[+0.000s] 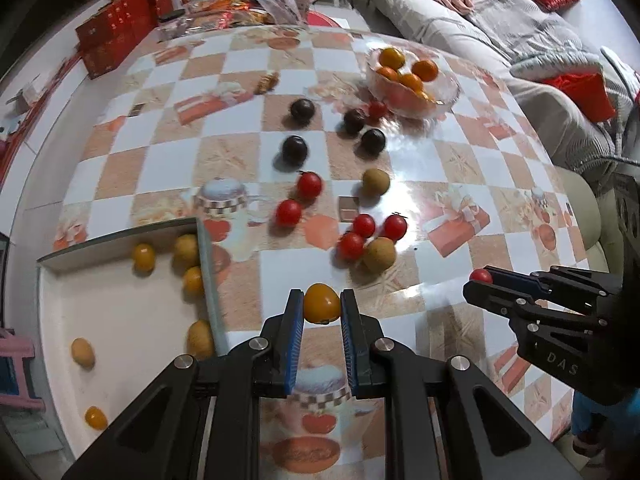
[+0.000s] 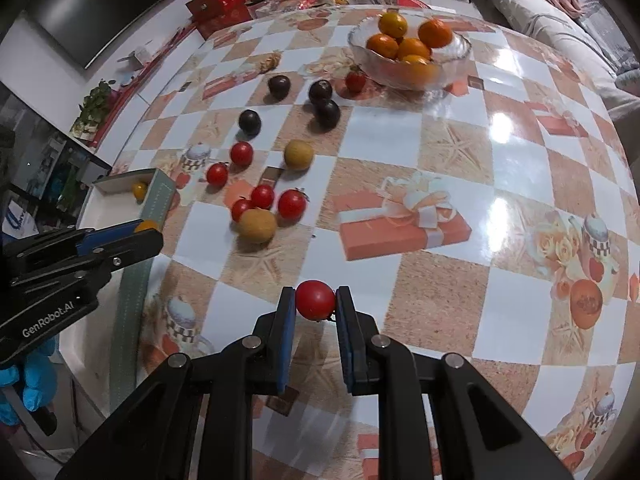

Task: Organize fruits
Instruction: 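Carry both held cherry tomatoes over the white tray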

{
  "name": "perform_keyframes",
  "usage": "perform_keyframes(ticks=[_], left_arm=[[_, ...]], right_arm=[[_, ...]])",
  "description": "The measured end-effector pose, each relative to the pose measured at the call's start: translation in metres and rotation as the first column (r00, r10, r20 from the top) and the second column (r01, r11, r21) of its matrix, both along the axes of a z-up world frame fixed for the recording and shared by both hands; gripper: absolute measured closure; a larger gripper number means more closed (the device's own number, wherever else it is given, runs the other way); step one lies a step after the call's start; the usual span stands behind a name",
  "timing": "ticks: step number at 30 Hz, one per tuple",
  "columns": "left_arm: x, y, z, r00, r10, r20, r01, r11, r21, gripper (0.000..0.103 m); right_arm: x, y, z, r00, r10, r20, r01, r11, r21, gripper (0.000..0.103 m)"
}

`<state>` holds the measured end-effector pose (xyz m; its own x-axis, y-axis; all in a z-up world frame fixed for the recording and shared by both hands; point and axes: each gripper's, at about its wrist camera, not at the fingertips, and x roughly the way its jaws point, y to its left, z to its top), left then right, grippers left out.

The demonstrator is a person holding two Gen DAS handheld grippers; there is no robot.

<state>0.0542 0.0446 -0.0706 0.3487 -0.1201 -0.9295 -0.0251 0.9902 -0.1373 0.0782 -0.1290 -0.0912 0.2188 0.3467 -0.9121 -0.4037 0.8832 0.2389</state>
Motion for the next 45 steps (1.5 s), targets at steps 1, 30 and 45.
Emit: perform_keyframes(ticks=[1,30,45], left_arm=[[-0.002,0.005,0.002,1.0,0.01,0.003,-0.01,1.0,0.0,0.083],[-0.12,0.132,-0.009,0.959,0.274,-0.068,-0.271,0.961,0.052,0.083],[-0.151,0.155,-0.045,0.939,0.309,-0.149,-0.302,0.951,0.07,0.083]], right_arm=[[-0.001,0.002,0.002,1.0,0.003,0.002,-0.003,1.0,0.0,0.082],[-0.061,0.166,0.024,0.953,0.304,-0.009,-0.303,0.952,0.028,0.082],[-0.089,0.221,-0.017,0.914,0.394,-0.099,-0.398,0.917,-0.025,0.082]])
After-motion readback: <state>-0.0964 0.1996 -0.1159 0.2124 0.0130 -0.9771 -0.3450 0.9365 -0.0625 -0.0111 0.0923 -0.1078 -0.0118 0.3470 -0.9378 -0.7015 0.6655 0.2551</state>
